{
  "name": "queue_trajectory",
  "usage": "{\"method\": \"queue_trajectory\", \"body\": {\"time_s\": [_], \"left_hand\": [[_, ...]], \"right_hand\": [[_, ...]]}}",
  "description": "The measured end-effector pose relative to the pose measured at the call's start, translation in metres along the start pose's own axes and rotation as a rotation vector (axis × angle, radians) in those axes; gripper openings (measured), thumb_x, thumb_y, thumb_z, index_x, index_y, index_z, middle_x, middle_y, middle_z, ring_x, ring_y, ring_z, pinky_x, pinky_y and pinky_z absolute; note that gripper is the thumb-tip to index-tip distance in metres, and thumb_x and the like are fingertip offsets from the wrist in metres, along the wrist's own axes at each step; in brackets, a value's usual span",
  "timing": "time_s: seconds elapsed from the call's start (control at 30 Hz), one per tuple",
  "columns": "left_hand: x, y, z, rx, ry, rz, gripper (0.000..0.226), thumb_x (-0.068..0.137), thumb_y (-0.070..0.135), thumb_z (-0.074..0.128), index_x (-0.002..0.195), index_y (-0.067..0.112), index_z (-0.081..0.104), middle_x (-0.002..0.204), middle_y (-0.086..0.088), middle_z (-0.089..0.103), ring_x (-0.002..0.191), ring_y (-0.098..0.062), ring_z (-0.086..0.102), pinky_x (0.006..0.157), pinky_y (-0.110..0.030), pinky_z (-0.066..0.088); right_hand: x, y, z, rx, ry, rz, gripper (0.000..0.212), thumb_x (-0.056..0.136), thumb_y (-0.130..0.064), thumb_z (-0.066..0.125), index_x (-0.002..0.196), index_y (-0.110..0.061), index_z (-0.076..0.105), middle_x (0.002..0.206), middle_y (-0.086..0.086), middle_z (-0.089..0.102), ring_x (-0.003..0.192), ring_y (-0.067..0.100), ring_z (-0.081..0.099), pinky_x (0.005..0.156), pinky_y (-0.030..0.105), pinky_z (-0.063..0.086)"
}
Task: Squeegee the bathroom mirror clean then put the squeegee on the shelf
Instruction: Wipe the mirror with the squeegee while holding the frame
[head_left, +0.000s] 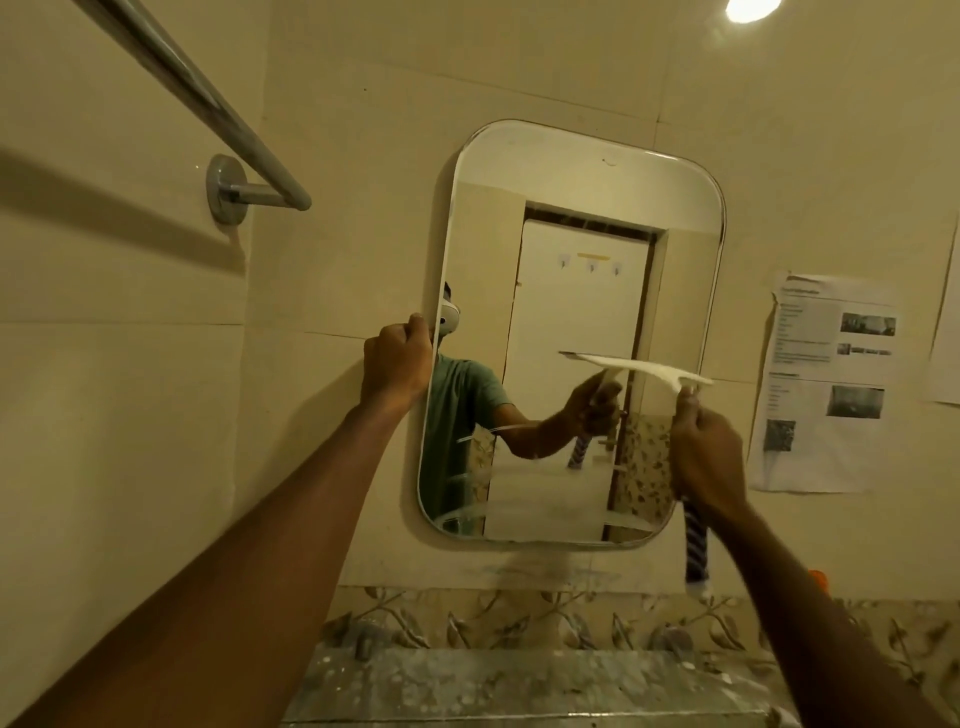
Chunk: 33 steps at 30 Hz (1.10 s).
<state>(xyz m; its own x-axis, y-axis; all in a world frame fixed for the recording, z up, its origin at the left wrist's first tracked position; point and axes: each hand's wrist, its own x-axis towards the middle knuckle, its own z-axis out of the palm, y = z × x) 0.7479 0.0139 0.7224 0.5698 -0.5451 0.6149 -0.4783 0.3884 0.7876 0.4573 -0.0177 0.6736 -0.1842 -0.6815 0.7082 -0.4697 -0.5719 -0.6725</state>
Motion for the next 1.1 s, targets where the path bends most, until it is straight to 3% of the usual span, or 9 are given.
{"method": "queue_trajectory", "body": {"time_s": [0.13,0.23,0.37,0.5,0.6,0.7,0.77,0.9,1.1], "left_hand": [[0.0,0.0,-0.001,0.001,0.01,0.013,0.045,0.099,0.036,0.033,0.08,0.01,0.064,0.09,-0.02,0.069,0.085,-0.034,0.065,0.082,-0.05,0.056],[0.001,0.0,-0.001,-0.011,0.007,0.005,0.044,0.098,0.037,0.033,0.079,0.011,0.063,0.089,-0.019,0.069,0.085,-0.033,0.065,0.082,-0.051,0.057],[0.0,0.003,-0.003,-0.007,0.005,0.015,0.042,0.099,0.034,0.033,0.077,0.009,0.059,0.082,-0.015,0.062,0.085,-0.035,0.065,0.081,-0.052,0.057],[-0.003,0.005,-0.005,-0.008,-0.007,0.028,0.046,0.099,0.035,0.032,0.083,0.004,0.063,0.083,-0.015,0.06,0.088,-0.036,0.064,0.082,-0.051,0.056],[-0.007,0.006,-0.005,0.005,-0.046,0.037,0.045,0.101,0.032,0.031,0.088,0.003,0.063,0.081,-0.012,0.056,0.077,-0.027,0.057,0.076,-0.038,0.053],[-0.014,0.006,-0.007,0.024,-0.093,0.058,0.042,0.103,0.031,0.031,0.091,0.005,0.061,0.081,-0.008,0.054,0.077,-0.021,0.05,0.068,-0.03,0.038],[-0.013,0.004,-0.008,0.006,-0.122,0.045,0.039,0.102,0.032,0.031,0.092,0.007,0.06,0.087,-0.01,0.056,0.081,-0.024,0.052,0.073,-0.033,0.041],[-0.01,0.003,-0.012,-0.07,-0.162,-0.011,0.046,0.098,0.039,0.033,0.095,0.005,0.064,0.097,-0.019,0.068,0.091,-0.034,0.065,0.087,-0.051,0.055],[-0.009,0.002,-0.014,-0.1,-0.181,-0.055,0.049,0.096,0.042,0.032,0.093,0.007,0.066,0.096,-0.017,0.071,0.09,-0.033,0.067,0.088,-0.054,0.054]], "right_hand": [[-0.021,0.033,0.012,-0.027,-0.024,0.051,0.047,0.104,-0.037,0.027,0.072,-0.015,0.053,0.071,0.02,0.064,0.057,0.035,0.063,0.054,0.045,0.056],[-0.074,0.068,0.034,-0.062,-0.005,0.163,0.053,0.101,-0.043,0.024,0.068,-0.012,0.053,0.057,0.014,0.057,0.044,0.028,0.052,0.046,0.05,0.051],[-0.097,0.063,0.034,-0.146,-0.066,0.231,0.056,0.101,-0.044,0.024,0.063,-0.012,0.051,0.053,0.01,0.054,0.045,0.026,0.053,0.052,0.046,0.053],[-0.061,0.014,0.029,-0.04,-0.063,0.037,0.054,0.102,-0.041,0.028,0.072,-0.007,0.059,0.06,0.017,0.057,0.047,0.025,0.05,0.048,0.042,0.05],[-0.045,-0.02,0.047,-0.058,-0.048,-0.093,0.058,0.103,-0.038,0.026,0.071,-0.001,0.058,0.063,0.017,0.058,0.052,0.026,0.051,0.051,0.037,0.045],[-0.077,-0.012,0.072,-0.079,-0.072,-0.055,0.052,0.104,-0.033,0.025,0.066,-0.011,0.052,0.055,0.006,0.05,0.046,0.016,0.044,0.044,0.025,0.033],[-0.112,0.005,0.085,-0.111,-0.119,0.012,0.05,0.103,-0.032,0.025,0.061,-0.016,0.047,0.051,0.002,0.045,0.042,0.012,0.039,0.041,0.025,0.03],[-0.141,0.014,0.088,-0.169,-0.172,0.109,0.051,0.102,-0.037,0.026,0.062,-0.017,0.05,0.054,0.006,0.055,0.048,0.02,0.054,0.046,0.031,0.042],[-0.083,-0.044,0.08,-0.038,-0.05,-0.104,0.052,0.103,-0.036,0.025,0.062,-0.016,0.049,0.054,0.001,0.049,0.046,0.013,0.044,0.045,0.024,0.033]]}}
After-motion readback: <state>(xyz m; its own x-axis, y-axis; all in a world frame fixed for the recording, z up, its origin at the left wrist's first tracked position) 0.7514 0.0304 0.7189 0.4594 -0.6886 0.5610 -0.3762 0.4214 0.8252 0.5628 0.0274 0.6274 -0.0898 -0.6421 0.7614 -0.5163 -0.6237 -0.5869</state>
